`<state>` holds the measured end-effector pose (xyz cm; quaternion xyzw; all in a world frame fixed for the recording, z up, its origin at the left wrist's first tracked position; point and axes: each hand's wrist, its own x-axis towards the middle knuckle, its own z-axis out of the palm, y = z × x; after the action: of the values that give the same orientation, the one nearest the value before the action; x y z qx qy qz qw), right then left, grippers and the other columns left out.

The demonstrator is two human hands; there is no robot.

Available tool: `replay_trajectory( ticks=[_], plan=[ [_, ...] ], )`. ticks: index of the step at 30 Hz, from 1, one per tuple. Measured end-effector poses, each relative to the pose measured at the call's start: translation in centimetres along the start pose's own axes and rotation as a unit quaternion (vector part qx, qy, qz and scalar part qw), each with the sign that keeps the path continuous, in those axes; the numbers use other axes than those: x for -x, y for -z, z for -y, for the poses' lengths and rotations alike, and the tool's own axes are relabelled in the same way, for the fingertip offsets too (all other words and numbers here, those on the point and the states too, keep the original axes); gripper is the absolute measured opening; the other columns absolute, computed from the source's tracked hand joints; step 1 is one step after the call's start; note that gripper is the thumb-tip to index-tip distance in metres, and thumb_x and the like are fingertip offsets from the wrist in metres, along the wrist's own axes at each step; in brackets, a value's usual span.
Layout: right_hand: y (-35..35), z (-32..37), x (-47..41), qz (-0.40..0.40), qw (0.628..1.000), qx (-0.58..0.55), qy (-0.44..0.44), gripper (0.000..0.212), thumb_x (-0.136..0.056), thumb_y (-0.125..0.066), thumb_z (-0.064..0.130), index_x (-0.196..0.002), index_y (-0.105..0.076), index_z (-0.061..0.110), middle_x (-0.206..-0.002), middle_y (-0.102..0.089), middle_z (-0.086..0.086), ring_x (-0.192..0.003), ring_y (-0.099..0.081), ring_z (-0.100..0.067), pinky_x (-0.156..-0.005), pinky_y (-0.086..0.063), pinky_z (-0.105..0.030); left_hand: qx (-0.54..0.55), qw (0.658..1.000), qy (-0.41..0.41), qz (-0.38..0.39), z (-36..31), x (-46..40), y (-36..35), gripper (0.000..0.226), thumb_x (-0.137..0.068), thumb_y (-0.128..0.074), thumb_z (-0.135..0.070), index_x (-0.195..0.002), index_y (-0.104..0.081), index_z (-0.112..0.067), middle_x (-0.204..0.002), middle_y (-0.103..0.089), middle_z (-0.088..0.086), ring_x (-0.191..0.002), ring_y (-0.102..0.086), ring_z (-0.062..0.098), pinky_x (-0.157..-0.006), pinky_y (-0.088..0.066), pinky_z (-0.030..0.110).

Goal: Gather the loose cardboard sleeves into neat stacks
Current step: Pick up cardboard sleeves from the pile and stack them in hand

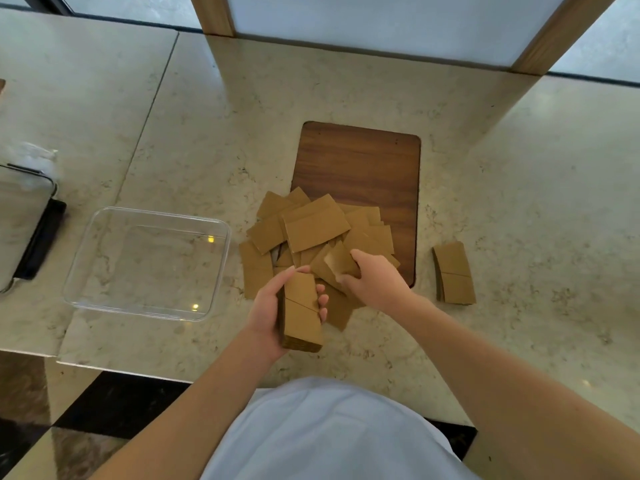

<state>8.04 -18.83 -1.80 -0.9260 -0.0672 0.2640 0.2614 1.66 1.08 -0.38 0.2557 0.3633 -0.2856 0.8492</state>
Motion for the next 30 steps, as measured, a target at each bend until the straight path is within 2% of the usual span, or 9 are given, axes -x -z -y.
replay_trajectory(
  ticks=[4,8,13,16,19,22,25,27,30],
  plan=[
    [-0.3,0.5,2.8,-0.056,0.981,-0.183,-0.044,0.042,-0.103,-0.058,0.036,-0.079,-0.051,0.002,-0.072,-0.056,-0.014,-0.061,-0.048,-0.023,-0.057,-0.036,-0.038,-0.043,0.996,-0.028,-0.067,0.4,0.3,-0.2,0.036,-0.096,-0.065,-0.041,-0.122,-0.065,-0.014,-0.094,-0.068,0.019,-0.075,-0.07,0.031,-0.065,-0.06,0.041],
    [-0.7,3.0,5.6,-0.088,0.984,-0.136,-0.079,0.046,-0.106,-0.051,0.038,-0.067,-0.039,0.017,-0.062,-0.047,0.001,-0.054,-0.041,-0.013,-0.051,-0.029,-0.031,-0.152,0.979,-0.076,-0.113,1.2,0.3,-1.0,0.038,-0.102,-0.058,-0.047,-0.122,-0.062,-0.015,-0.091,-0.067,0.016,-0.072,-0.071,0.029,-0.065,-0.061,0.042],
    [-1.5,6.4,6.7,-0.054,0.995,-0.054,-0.07,0.036,-0.11,-0.035,0.04,-0.083,-0.045,0.017,-0.071,-0.049,0.004,-0.068,-0.053,-0.022,-0.061,-0.04,-0.037,-0.265,0.949,-0.115,-0.126,2.4,0.0,-1.6,0.032,-0.099,-0.056,-0.058,-0.113,-0.066,-0.031,-0.104,-0.07,0.006,-0.091,-0.071,0.022,-0.072,-0.058,0.038],
    [-1.6,6.7,6.4,-0.047,0.989,-0.107,-0.088,0.033,-0.111,-0.033,0.037,-0.089,-0.043,0.015,-0.074,-0.048,0.003,-0.072,-0.053,-0.024,-0.065,-0.041,-0.039,-0.244,0.956,-0.103,-0.129,2.1,0.2,-1.4,0.036,-0.096,-0.059,-0.06,-0.113,-0.068,-0.029,-0.107,-0.073,0.005,-0.097,-0.072,0.024,-0.079,-0.061,0.043],
    [-1.4,6.4,6.6,-0.089,0.986,-0.126,-0.069,0.029,-0.11,-0.04,0.035,-0.089,-0.043,0.014,-0.077,-0.048,0.002,-0.068,-0.048,-0.02,-0.064,-0.037,-0.035,-0.217,0.962,-0.115,-0.121,1.7,0.3,-1.2,0.035,-0.097,-0.061,-0.055,-0.11,-0.068,-0.023,-0.092,-0.071,0.009,-0.076,-0.071,0.024,-0.068,-0.062,0.041],
    [-0.8,6.1,7.1,-0.209,0.969,-0.131,0.027,0.022,-0.102,-0.062,0.027,-0.088,-0.063,0.01,-0.08,-0.047,-0.001,-0.068,-0.046,-0.018,-0.059,-0.037,-0.03,-0.122,0.986,-0.061,-0.096,1.5,0.4,-1.2,0.046,-0.096,-0.065,-0.05,-0.123,-0.062,-0.013,-0.087,-0.068,0.016,-0.07,-0.068,0.03,-0.063,-0.06,0.041],
    [0.0,5.4,7.5,-0.284,0.944,-0.133,0.104,0.012,-0.094,-0.072,0.016,-0.102,-0.082,0.014,-0.074,-0.057,-0.004,-0.064,-0.052,-0.02,-0.054,-0.045,-0.032,-0.033,0.998,0.003,-0.05,1.2,0.7,-1.0,0.058,-0.095,-0.062,-0.057,-0.128,-0.061,-0.01,-0.091,-0.069,0.018,-0.074,-0.07,0.033,-0.067,-0.06,0.041],
    [0.0,5.0,7.7,-0.266,0.946,-0.111,0.149,0.021,-0.093,-0.072,0.007,-0.11,-0.081,0.014,-0.077,-0.064,-0.006,-0.068,-0.057,-0.023,-0.057,-0.051,-0.037,-0.004,1.0,0.026,0.006,1.1,0.9,-1.0,0.073,-0.092,-0.059,-0.067,-0.128,-0.062,-0.003,-0.099,-0.072,0.021,-0.079,-0.071,0.034,-0.069,-0.061,0.043],
    [-0.6,4.2,8.1,-0.149,0.968,-0.057,0.192,0.034,-0.094,-0.064,-0.001,-0.121,-0.077,0.015,-0.105,-0.074,-0.007,-0.097,-0.061,-0.027,-0.083,-0.051,-0.045,-0.032,0.999,0.005,0.043,0.9,1.0,-0.9,0.077,-0.09,-0.056,-0.073,-0.122,-0.073,-0.005,-0.11,-0.076,0.023,-0.089,-0.076,0.035,-0.069,-0.063,0.045]
  ],
)
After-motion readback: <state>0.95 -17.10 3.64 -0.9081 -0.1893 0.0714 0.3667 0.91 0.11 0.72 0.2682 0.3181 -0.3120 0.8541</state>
